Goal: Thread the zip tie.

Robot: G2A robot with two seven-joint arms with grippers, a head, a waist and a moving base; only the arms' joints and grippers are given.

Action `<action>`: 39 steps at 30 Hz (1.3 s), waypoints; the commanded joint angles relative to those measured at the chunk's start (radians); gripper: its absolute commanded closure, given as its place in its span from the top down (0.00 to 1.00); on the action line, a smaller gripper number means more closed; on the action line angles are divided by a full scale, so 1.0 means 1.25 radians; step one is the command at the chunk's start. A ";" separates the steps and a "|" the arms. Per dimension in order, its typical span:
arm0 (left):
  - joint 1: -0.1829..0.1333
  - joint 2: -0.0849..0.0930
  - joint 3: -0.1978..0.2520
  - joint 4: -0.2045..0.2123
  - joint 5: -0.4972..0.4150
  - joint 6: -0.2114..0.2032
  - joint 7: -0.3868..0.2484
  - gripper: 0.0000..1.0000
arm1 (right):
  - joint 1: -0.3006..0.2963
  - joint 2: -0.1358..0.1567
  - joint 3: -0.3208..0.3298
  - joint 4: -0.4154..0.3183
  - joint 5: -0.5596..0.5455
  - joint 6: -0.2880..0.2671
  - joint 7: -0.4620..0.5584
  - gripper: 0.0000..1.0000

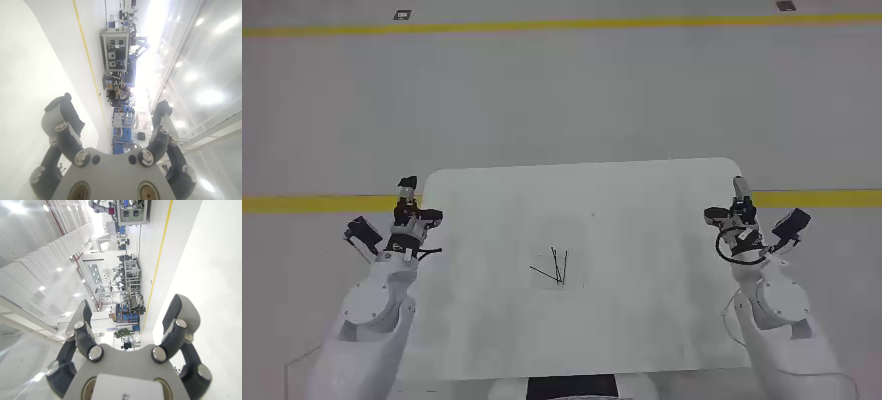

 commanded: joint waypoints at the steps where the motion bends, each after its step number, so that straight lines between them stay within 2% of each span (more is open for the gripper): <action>1: 0.001 0.003 0.007 -0.009 0.082 0.003 -0.016 1.00 | -0.002 0.002 0.011 0.009 -0.011 -0.023 0.045 1.00; 8: 0.012 0.008 0.033 -0.040 0.260 0.010 -0.060 1.00 | -0.009 0.011 0.057 0.037 -0.043 -0.090 0.217 1.00; 10: 0.015 0.012 0.039 -0.046 0.319 -0.005 -0.092 1.00 | -0.011 0.014 0.063 0.044 -0.050 -0.117 0.277 1.00; 39: 0.015 0.012 0.039 -0.046 0.319 -0.005 -0.092 1.00 | -0.011 0.014 0.063 0.044 -0.050 -0.117 0.277 1.00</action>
